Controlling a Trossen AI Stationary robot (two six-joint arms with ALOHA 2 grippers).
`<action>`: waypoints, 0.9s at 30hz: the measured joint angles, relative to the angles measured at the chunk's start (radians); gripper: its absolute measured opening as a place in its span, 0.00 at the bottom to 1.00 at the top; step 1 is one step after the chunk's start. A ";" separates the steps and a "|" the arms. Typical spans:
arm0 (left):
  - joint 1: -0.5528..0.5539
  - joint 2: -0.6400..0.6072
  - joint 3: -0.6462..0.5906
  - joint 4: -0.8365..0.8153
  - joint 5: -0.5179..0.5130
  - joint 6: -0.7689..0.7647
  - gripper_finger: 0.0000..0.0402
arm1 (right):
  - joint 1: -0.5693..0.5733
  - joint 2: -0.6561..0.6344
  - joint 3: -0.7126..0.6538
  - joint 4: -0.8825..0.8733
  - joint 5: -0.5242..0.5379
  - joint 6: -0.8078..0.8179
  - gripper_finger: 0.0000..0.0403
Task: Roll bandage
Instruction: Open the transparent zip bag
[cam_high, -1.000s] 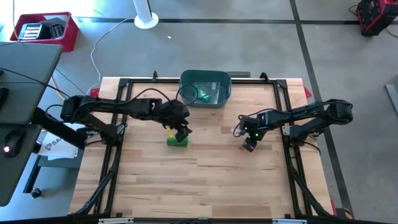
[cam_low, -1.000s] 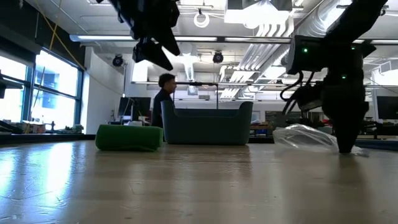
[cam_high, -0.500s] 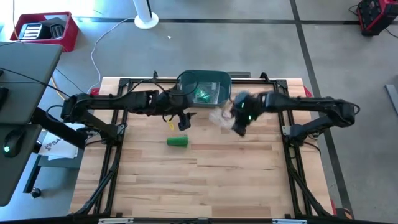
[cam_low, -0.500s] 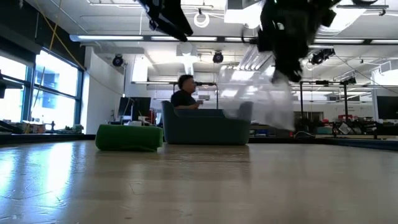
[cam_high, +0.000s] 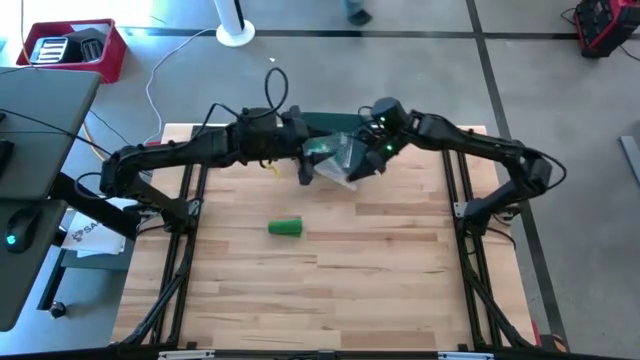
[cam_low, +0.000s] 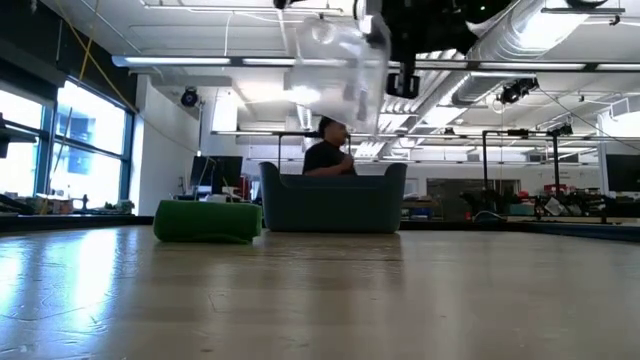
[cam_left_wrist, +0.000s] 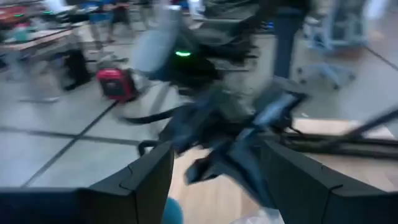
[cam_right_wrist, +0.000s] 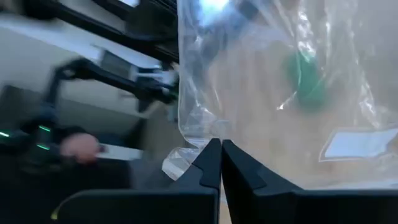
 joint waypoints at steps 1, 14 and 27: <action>0.002 0.001 0.000 -0.010 0.025 0.015 0.60 | -0.002 0.018 0.011 0.040 -0.024 0.044 0.00; -0.009 0.055 -0.002 -0.285 0.136 0.047 0.71 | 0.043 0.199 0.157 0.131 -0.098 0.173 0.00; -0.043 0.082 -0.002 -0.395 0.049 0.047 0.62 | 0.043 0.194 0.184 0.141 -0.104 0.174 0.00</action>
